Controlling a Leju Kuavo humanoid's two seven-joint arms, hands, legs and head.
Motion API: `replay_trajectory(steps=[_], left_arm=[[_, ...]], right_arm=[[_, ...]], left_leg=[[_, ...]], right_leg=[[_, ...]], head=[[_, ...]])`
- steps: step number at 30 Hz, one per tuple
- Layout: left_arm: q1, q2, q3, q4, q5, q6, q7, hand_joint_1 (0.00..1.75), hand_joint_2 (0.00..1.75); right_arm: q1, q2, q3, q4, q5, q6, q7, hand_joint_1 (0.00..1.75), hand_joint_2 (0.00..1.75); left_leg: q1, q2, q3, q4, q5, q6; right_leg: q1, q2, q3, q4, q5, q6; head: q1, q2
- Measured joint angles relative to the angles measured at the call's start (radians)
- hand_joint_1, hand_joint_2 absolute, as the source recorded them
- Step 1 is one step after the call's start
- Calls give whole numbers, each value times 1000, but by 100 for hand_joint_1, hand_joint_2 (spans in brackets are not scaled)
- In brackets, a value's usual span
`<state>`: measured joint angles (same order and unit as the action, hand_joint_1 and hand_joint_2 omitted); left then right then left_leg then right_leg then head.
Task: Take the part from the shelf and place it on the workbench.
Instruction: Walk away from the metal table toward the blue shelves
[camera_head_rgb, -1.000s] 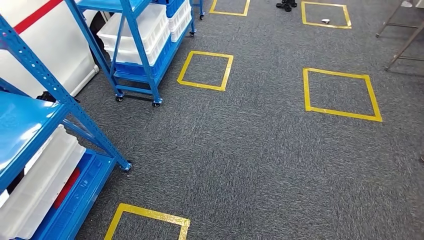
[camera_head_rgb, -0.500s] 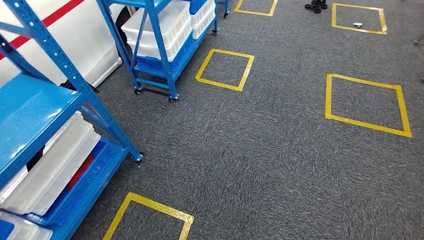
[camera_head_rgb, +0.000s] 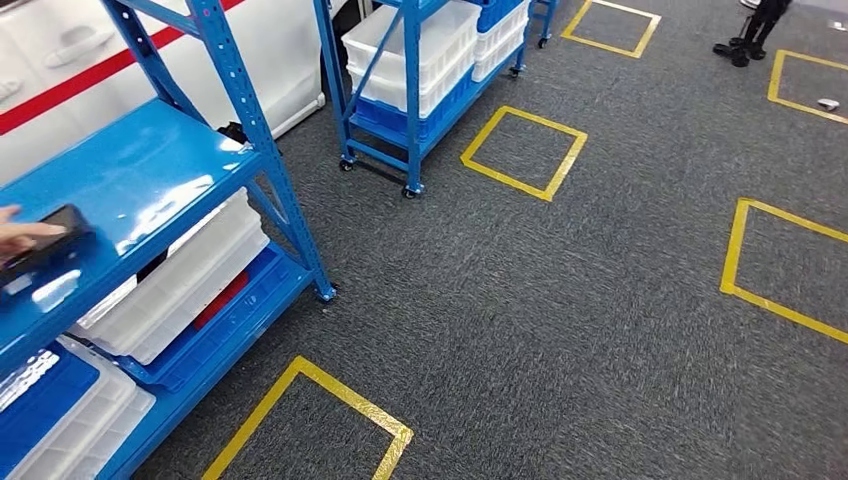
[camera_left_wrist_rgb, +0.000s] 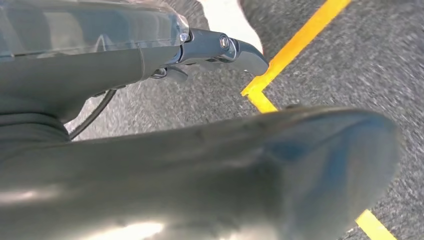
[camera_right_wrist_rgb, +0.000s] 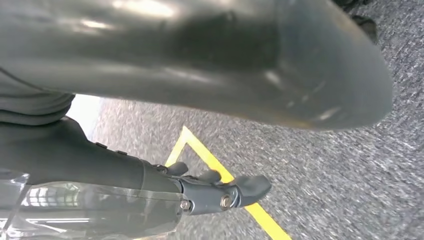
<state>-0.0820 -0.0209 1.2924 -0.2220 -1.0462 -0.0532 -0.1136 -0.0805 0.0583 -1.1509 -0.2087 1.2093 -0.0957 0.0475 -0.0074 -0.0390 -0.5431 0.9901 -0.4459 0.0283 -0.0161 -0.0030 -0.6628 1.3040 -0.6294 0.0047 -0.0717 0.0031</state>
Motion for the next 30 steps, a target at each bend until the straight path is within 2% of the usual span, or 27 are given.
replay_trajectory(steps=[1,2,4,5,6,8,9,10,12,14,15,16,17,18,19,20,21,22,23,24,25,26,27,28,29,30], left_arm=[[1,0,0,0,0,0,0,0,0],[2,0,0,0,0,-1,0,0,0],[1,0,0,0,-1,-3,-1,0,0],[0,0,0,0,-2,-4,-2,0,0],[0,1,0,0,-3,-5,-2,0,0],[2,1,0,0,-8,-6,-4,0,0],[4,1,0,0,-10,-7,-4,0,0],[5,1,0,0,-12,-8,-5,0,0],[2,1,-1,0,-15,-8,-6,0,0],[-3,1,-2,0,-17,-9,-7,0,0],[-3,1,-2,0,-17,-9,-7,0,0],[-1,1,-2,0,-17,-10,-7,0,0],[0,1,-3,0,-17,-10,-7,0,0],[1,2,-3,0,-18,-10,-8,0,0],[-1,2,-4,0,-19,-11,-9,0,0],[-4,3,-5,0,-20,-13,-10,0,0],[-6,4,-6,0,-22,-14,-12,0,0],[-7,5,-7,0,-23,-16,-12,0,0],[-7,6,-8,0,-26,-18,-13,0,0],[-6,7,-8,0,-27,-19,-13,0,0],[-5,8,-8,0,-29,-20,-13,0,0],[-6,8,-9,0,-30,-22,-13,0,0],[-8,8,-9,0,-30,-23,-14,0,0],[-11,8,-9,0,-31,-24,-14,0,0],[-12,7,-10,0,-31,-25,-14,0,0],[-13,7,-10,0,-32,-25,-14,0,0]], right_arm=[[1,0,0,0,0,0,-1,0,0],[1,0,0,0,0,1,-2,0,0],[2,0,0,0,0,4,-2,0,0],[2,1,0,0,0,5,-2,0,0],[0,1,0,0,0,5,-2,0,0],[-4,3,0,0,0,4,-2,0,0],[-5,4,0,0,0,4,-3,0,0],[-5,5,0,0,-1,4,-4,0,0],[-1,6,0,0,-2,4,-6,0,0],[2,6,-1,0,-4,4,-7,0,0],[3,6,-2,0,-4,5,-7,0,0],[2,6,-3,0,-5,5,-7,0,0],[1,6,-4,0,-5,5,-7,0,0],[1,6,-4,0,-6,5,-8,0,0],[1,7,-5,0,-8,5,-8,0,0],[1,8,-6,0,-11,5,-9,0,0],[0,8,-7,0,-13,5,-9,0,0],[-2,9,-8,0,-14,5,-10,0,0],[-4,10,-9,0,-15,5,-11,0,0],[-6,10,-9,0,-15,5,-11,0,0],[-7,11,-10,0,-15,5,-11,0,0],[-7,11,-10,0,-15,5,-11,0,0],[-6,11,-12,0,-15,6,-10,0,0],[-4,11,-13,0,-15,8,-10,0,0],[-2,11,-14,0,-15,9,-9,0,0],[0,11,-14,0,-14,10,-9,0,0]], left_leg=[[2,-15,1,3,-1,-2],[4,-29,1,7,-4,-6],[7,-54,-5,23,-13,-19],[8,-63,-10,29,-17,-25],[8,-72,-15,32,-19,-32],[11,-85,-19,31,-18,-44],[11,-76,-22,37,-22,-49],[11,-55,-31,58,-36,-54],[10,2,-79,161,-93,-61],[13,26,-144,292,-147,-66],[13,29,-159,321,-149,-66],[13,32,-153,308,-131,-65],[13,38,-127,256,-98,-62],[10,58,-88,181,-61,-56],[5,84,-54,112,-36,-48],[-1,106,-31,62,-21,-40],[-7,120,-21,38,-18,-32],[-11,117,-21,33,-22,-27],[-10,105,-21,28,-19,-22],[-8,93,-16,21,-15,-17],[-5,81,-11,14,-10,-12],[-1,69,-6,6,-4,-8],[2,58,-4,3,0,-5],[3,45,-5,2,2,-2],[3,31,-5,3,2,-1],[4,15,-5,4,2,-1]], right_leg=[[-2,2,5,-25,30,3],[-5,10,25,-81,71,5],[-11,48,73,-201,129,7],[-12,61,86,-235,140,4],[-10,67,90,-247,139,-2],[-7,47,91,-250,140,-17],[-7,37,93,-254,141,-24],[-8,25,95,-257,142,-31],[-5,0,97,-261,142,-40],[0,-29,97,-261,139,-44],[2,-42,98,-261,137,-45],[3,-55,100,-261,135,-45],[4,-67,103,-261,132,-45],[5,-78,107,-261,130,-43],[7,-90,111,-261,127,-40],[8,-99,115,-261,124,-36],[9,-110,117,-261,122,-31],[9,-120,120,-263,120,-26],[9,-130,125,-265,119,-21],[7,-127,129,-264,116,-15],[6,-106,128,-252,105,-10],[5,-76,116,-221,85,-6],[3,-40,93,-171,58,-4],[2,-16,59,-106,26,-2],[1,-5,25,-43,4,-1],[1,-1,2,-4,-1,1]], head=[[0,0],[0,0],[0,0],[0,0],[0,0],[0,0],[0,0],[0,0],[0,0],[0,0],[0,0],[0,0],[0,0],[0,0],[0,0],[0,0],[0,0],[0,0],[0,0],[0,0],[0,0],[0,0],[0,0],[0,0],[0,0],[0,0]])
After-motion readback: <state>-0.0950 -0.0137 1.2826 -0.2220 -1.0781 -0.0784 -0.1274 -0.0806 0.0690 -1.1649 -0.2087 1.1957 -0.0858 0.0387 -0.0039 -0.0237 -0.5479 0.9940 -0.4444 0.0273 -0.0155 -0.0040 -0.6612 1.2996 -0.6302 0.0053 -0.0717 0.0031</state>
